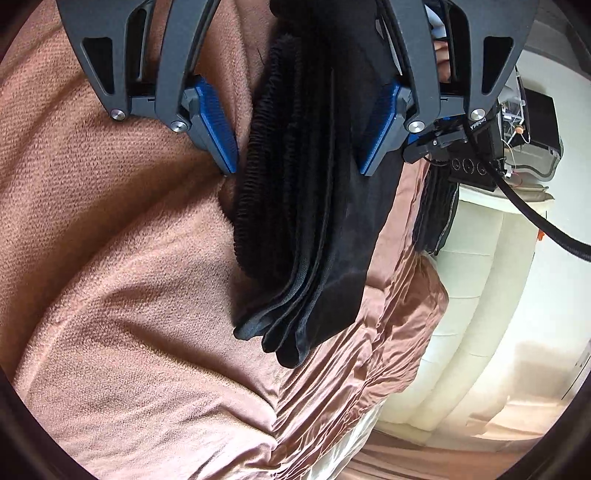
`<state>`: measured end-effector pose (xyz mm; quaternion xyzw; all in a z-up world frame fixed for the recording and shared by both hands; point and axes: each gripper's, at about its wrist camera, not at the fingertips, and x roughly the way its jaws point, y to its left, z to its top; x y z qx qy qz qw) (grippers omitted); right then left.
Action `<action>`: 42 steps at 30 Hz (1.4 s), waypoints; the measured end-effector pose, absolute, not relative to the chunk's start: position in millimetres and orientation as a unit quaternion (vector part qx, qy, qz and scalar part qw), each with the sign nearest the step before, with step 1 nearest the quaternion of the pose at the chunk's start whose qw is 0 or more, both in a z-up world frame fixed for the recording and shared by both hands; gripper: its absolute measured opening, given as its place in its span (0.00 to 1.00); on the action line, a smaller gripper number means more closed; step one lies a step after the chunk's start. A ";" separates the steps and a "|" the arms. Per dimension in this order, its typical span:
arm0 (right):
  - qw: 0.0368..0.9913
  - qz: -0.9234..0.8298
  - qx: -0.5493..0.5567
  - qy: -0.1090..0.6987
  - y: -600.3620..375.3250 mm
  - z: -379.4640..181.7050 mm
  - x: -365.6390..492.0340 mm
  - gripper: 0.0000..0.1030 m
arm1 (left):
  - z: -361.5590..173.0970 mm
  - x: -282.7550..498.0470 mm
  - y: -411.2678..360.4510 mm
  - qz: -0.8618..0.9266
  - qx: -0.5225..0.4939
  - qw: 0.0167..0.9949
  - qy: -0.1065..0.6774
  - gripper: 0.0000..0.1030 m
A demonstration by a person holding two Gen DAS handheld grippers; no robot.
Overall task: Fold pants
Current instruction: 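Grasp the black pants stack with the right tool beside the left tool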
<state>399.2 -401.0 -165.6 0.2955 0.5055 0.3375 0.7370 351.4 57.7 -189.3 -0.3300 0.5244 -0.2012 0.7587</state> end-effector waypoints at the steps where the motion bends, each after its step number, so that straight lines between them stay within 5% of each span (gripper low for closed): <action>1: 0.738 0.337 0.293 0.506 -400.1 -164.8 401.6 0.64 | -189.7 354.2 56.6 -0.205 -0.330 0.757 0.525 0.47; 9: 0.748 0.335 0.279 0.501 -390.2 -161.5 408.2 0.64 | -193.3 376.3 46.8 -0.230 -0.327 0.749 0.529 0.47; 12: 0.757 0.329 0.267 0.497 -386.8 -159.6 408.8 0.42 | -194.1 382.5 46.3 -0.237 -0.328 0.746 0.529 0.47; 15: 0.760 0.330 0.266 0.493 -386.7 -155.3 406.5 0.31 | -194.9 388.0 46.2 -0.243 -0.329 0.744 0.528 0.46; 20: 0.762 0.330 0.258 0.494 -384.8 -152.1 402.6 0.33 | -197.5 395.9 45.8 -0.249 -0.331 0.741 0.529 0.46; 24: 0.751 0.326 0.278 0.503 -391.1 -157.2 404.5 0.47 | -199.9 406.0 45.9 -0.250 -0.334 0.739 0.529 0.46; 32: 0.734 0.341 0.300 0.506 -393.6 -167.9 414.9 0.47 | -205.0 424.2 36.9 -0.257 -0.329 0.733 0.536 0.46; 35: 0.739 0.341 0.292 0.503 -391.4 -167.7 416.2 0.46 | -204.3 425.4 34.4 -0.254 -0.323 0.737 0.537 0.33; 38: 0.748 0.338 0.282 0.497 -389.1 -164.7 414.0 0.32 | -199.2 422.1 33.4 -0.258 -0.321 0.741 0.531 0.14; 42: 0.764 0.339 0.263 0.482 -385.6 -152.9 405.6 0.26 | -182.9 415.2 32.8 -0.262 -0.309 0.755 0.516 0.09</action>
